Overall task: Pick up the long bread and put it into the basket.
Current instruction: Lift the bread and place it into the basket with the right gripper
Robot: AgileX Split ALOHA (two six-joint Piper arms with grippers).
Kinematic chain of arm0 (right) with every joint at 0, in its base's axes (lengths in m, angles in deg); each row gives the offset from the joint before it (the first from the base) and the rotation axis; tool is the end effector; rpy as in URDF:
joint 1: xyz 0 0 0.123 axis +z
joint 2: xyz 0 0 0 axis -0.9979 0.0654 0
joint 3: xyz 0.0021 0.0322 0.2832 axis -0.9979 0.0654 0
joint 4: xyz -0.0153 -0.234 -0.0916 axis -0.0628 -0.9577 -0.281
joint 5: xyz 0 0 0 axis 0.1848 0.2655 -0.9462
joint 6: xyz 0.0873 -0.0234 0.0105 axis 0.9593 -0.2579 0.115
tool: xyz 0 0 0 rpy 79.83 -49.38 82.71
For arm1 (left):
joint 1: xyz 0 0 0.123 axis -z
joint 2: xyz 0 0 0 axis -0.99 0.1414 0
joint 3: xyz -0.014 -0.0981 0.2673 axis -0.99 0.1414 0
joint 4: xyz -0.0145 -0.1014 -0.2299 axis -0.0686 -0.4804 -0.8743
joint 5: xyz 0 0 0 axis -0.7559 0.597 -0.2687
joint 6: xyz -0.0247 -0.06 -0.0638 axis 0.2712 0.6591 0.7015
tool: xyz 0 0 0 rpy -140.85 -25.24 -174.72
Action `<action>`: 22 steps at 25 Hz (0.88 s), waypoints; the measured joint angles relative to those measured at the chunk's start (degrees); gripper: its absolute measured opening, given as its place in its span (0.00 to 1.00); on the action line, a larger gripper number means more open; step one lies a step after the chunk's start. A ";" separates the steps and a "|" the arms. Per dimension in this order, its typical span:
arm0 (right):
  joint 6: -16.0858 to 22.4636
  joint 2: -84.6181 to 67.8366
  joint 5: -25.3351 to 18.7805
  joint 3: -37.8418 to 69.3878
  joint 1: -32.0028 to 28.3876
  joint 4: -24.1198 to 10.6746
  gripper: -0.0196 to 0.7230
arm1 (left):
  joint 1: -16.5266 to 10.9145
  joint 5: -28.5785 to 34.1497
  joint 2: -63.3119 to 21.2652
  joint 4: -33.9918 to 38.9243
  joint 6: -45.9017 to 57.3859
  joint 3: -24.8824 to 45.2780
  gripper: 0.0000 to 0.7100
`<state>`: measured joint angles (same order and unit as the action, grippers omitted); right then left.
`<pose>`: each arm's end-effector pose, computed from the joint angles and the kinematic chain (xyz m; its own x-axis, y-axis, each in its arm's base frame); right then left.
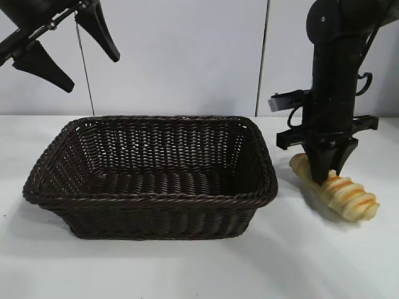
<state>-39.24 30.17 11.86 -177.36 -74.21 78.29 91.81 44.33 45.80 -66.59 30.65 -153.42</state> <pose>0.4150 0.0853 0.2109 -0.9379 -0.3401 -0.0690 -0.3377 0.9402 -0.0440 0.3864 -0.1124 0.2776 -0.9760 -0.0749 -0.2043 0.0464 0.8456 -0.5319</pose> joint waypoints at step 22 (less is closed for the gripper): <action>-1.55 -13.28 0.03 -0.05 5.26 12.25 0.21 | 0.00 0.37 0.00 0.00 -0.02 0.00 0.80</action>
<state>-40.79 16.89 11.89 -177.41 -68.95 90.54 91.81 44.69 45.80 -66.59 30.63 -153.42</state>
